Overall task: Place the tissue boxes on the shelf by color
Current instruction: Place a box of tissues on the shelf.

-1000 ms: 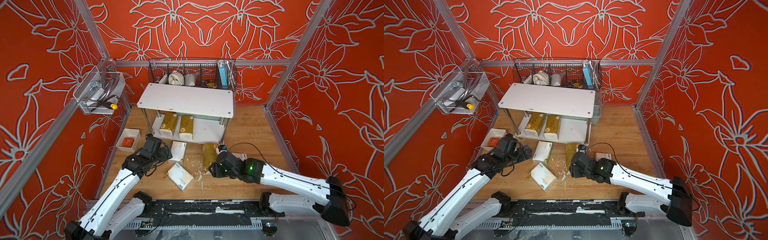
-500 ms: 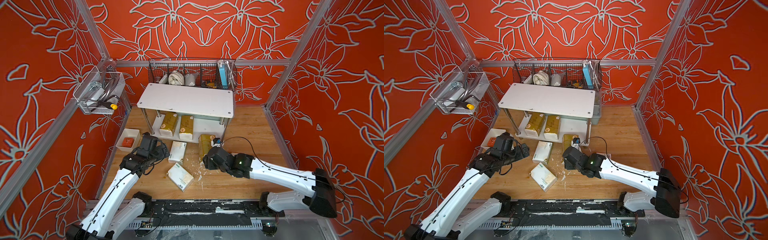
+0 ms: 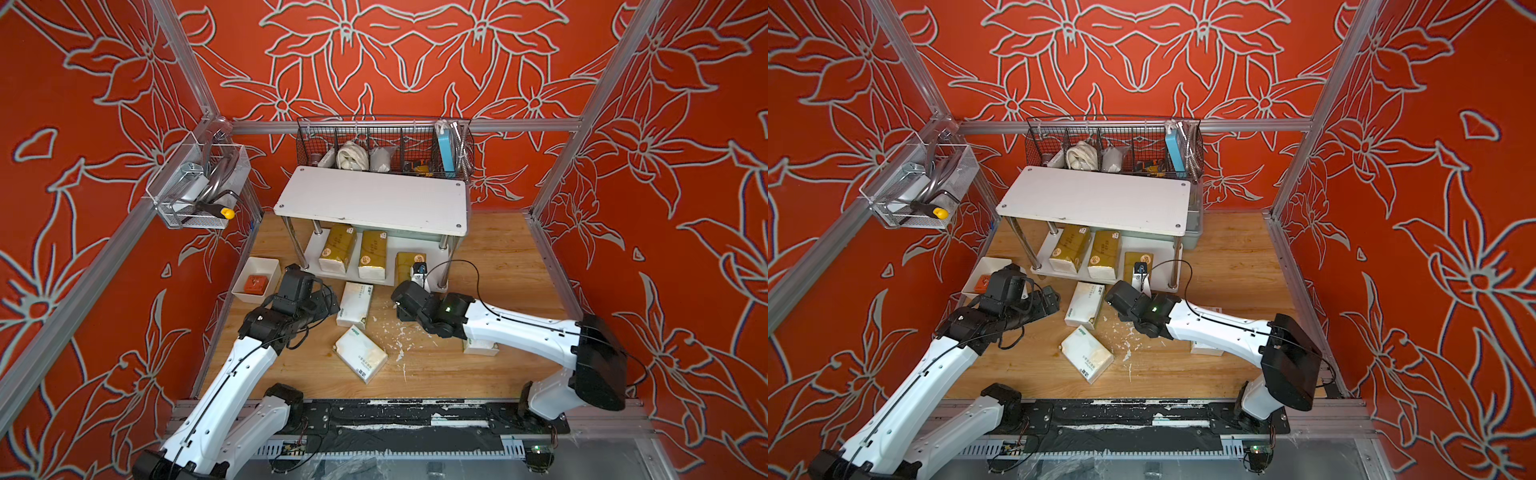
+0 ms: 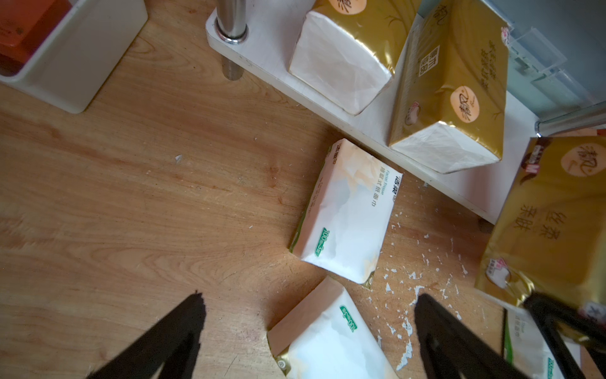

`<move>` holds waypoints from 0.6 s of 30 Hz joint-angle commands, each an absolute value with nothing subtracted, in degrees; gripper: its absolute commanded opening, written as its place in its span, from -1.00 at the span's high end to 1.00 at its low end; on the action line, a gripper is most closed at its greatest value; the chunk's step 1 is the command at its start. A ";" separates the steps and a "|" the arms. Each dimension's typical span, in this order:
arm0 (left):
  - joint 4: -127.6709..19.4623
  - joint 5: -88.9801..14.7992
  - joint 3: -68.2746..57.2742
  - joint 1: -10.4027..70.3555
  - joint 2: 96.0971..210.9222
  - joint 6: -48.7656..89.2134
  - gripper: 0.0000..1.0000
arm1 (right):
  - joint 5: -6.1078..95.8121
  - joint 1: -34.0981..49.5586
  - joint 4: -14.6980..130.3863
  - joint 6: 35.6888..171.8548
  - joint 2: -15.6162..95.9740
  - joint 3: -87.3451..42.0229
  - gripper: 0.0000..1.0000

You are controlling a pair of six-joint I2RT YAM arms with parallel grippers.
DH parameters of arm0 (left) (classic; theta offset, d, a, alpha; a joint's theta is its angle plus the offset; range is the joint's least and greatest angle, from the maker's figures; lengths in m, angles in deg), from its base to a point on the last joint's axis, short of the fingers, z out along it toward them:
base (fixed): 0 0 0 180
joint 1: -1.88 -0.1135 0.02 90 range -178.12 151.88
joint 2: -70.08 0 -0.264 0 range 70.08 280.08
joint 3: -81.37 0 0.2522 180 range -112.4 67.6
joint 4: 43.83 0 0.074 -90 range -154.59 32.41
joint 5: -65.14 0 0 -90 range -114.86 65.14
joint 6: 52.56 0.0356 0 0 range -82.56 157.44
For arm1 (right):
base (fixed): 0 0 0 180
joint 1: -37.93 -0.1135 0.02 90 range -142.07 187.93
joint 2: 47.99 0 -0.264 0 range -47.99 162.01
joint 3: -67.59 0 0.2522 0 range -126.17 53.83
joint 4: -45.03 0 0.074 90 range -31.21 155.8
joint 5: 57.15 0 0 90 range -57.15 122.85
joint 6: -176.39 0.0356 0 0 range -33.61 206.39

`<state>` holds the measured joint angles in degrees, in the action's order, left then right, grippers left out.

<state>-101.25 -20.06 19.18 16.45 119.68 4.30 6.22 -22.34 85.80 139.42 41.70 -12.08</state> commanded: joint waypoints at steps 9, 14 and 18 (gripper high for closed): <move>-101.44 -20.99 19.17 15.94 117.98 4.52 -0.97 | 3.45 -16.07 83.21 133.06 47.29 -17.46 -0.33; -101.95 -20.91 19.11 15.94 117.67 4.52 -0.97 | 4.11 -14.09 82.86 132.09 50.01 -19.58 -0.36; -102.62 -20.82 18.78 15.94 117.54 4.71 -0.97 | 4.38 -12.89 82.57 132.09 51.88 -20.99 -0.37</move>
